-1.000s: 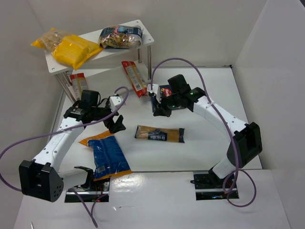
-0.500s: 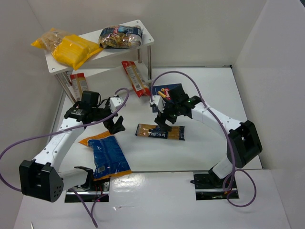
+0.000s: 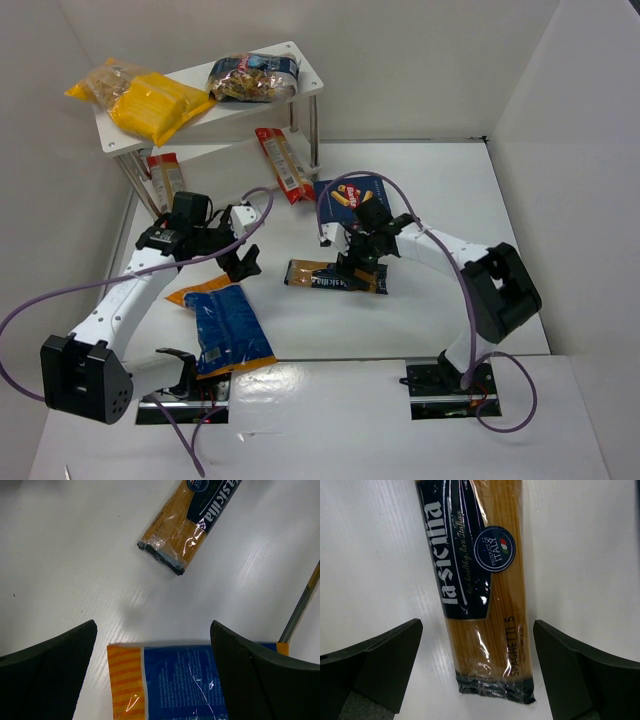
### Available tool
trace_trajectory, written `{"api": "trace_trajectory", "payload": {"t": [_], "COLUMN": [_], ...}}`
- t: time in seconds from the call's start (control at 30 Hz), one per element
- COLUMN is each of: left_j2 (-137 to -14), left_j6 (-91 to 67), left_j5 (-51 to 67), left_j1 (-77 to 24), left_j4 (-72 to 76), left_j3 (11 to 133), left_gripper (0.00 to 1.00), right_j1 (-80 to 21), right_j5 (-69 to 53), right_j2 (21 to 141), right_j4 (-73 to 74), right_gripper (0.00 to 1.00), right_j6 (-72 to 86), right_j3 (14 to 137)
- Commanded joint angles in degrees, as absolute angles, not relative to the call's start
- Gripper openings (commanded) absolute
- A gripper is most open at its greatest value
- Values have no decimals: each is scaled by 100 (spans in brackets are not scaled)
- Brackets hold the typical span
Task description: Place and organize the pasta boxes and bags onto the shelf
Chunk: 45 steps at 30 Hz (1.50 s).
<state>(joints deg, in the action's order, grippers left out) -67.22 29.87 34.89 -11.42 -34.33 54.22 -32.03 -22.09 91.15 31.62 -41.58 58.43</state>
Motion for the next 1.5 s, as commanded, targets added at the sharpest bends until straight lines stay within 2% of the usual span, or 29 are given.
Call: {"api": "trace_trajectory", "payload": {"t": [0.0, 0.57, 1.03, 1.47], "left_j2": [-6609, -6609, -6715, -6609], "left_j6": [3103, 3103, 3103, 3050], "left_j5": [3516, 3410, 3410, 3410], "left_j1": [-1169, -1169, -1169, -1169], "left_j4": [-3270, -3270, -3270, -3270], "left_j3": [5405, 5353, 5353, 5353], "left_gripper": [99, 99, 99, 99], "right_j1": [-2980, -2918, -3489, -3542], "right_j5": [-2504, -2312, -1679, -1713], "right_j2": [9500, 10301, 10326, 10433], "right_j4": [2962, 3199, 3788, 3630], "right_gripper": [100, 100, 100, 100], "right_j6": [-4412, -4588, -4641, -3516], "right_j3": [5985, 6284, 6267, 6048]}}
